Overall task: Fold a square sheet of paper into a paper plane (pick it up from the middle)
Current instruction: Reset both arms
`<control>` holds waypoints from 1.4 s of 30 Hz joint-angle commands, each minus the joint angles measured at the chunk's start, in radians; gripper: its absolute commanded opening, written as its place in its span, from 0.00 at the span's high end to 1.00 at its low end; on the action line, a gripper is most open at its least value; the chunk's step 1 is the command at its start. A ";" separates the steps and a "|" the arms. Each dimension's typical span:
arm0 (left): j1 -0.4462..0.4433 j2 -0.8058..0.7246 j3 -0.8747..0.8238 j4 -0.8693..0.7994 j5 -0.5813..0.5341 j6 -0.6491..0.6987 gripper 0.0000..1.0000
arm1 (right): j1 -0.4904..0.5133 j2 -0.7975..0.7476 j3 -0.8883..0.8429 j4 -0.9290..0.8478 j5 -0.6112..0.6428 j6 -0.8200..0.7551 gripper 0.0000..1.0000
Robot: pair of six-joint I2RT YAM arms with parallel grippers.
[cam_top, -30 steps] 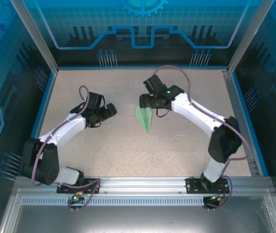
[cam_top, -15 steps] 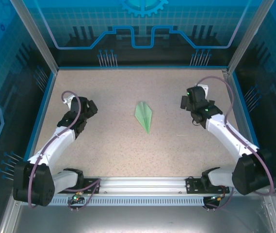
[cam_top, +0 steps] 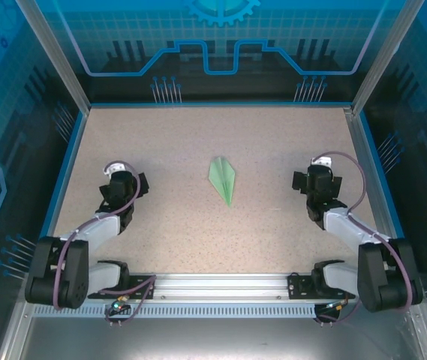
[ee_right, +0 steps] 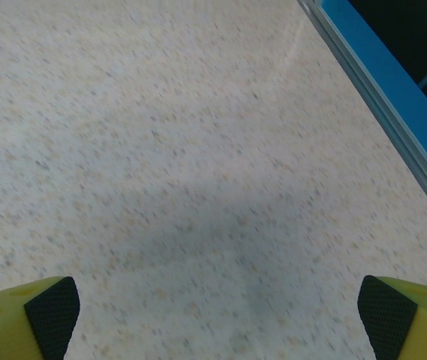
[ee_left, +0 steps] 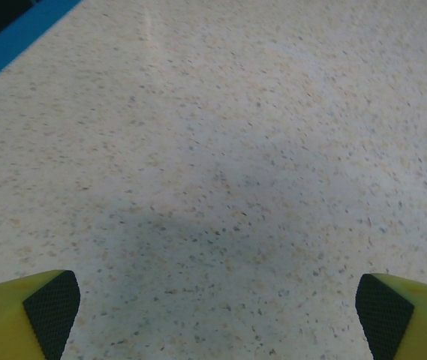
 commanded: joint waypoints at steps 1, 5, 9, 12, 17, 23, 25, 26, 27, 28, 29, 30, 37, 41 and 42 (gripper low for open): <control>0.014 0.021 -0.022 0.237 0.129 0.097 0.01 | -0.021 0.057 -0.026 0.228 -0.070 -0.070 0.01; 0.040 0.061 -0.040 0.353 0.228 0.123 0.01 | -0.036 0.085 -0.050 0.329 -0.152 -0.095 0.01; 0.055 0.137 -0.034 0.437 0.281 0.128 0.01 | -0.060 0.101 -0.091 0.442 -0.230 -0.103 0.01; 0.055 0.173 -0.028 0.462 0.295 0.136 0.02 | -0.065 0.162 -0.116 0.552 -0.300 -0.126 0.01; 0.055 0.245 -0.038 0.543 0.303 0.139 0.02 | -0.064 0.264 -0.091 0.601 -0.323 -0.134 0.01; 0.053 0.275 0.003 0.488 0.290 0.138 0.01 | -0.047 0.281 -0.061 0.560 -0.290 -0.141 0.01; 0.042 0.280 0.011 0.477 0.280 0.153 0.02 | -0.048 0.282 -0.061 0.561 -0.289 -0.141 0.01; 0.039 0.283 0.012 0.483 0.270 0.155 0.01 | -0.047 0.281 -0.060 0.560 -0.289 -0.141 0.00; 0.035 0.281 0.014 0.475 0.266 0.154 0.02 | -0.047 0.282 -0.061 0.561 -0.289 -0.141 0.00; 0.034 0.282 0.014 0.480 0.264 0.157 0.02 | -0.047 0.282 -0.061 0.561 -0.289 -0.141 0.01; 0.032 0.282 0.015 0.477 0.263 0.159 0.02 | -0.046 0.281 -0.061 0.561 -0.289 -0.141 0.01; 0.031 0.283 0.016 0.476 0.267 0.163 0.01 | -0.047 0.281 -0.061 0.561 -0.289 -0.142 0.01; 0.022 0.285 0.029 0.456 0.290 0.181 0.01 | -0.046 0.282 -0.061 0.560 -0.289 -0.141 0.01; 0.022 0.286 0.029 0.456 0.299 0.184 0.02 | -0.047 0.281 -0.061 0.559 -0.288 -0.141 0.01; 0.023 0.287 0.032 0.450 0.307 0.186 0.01 | -0.046 0.282 -0.060 0.559 -0.289 -0.141 0.00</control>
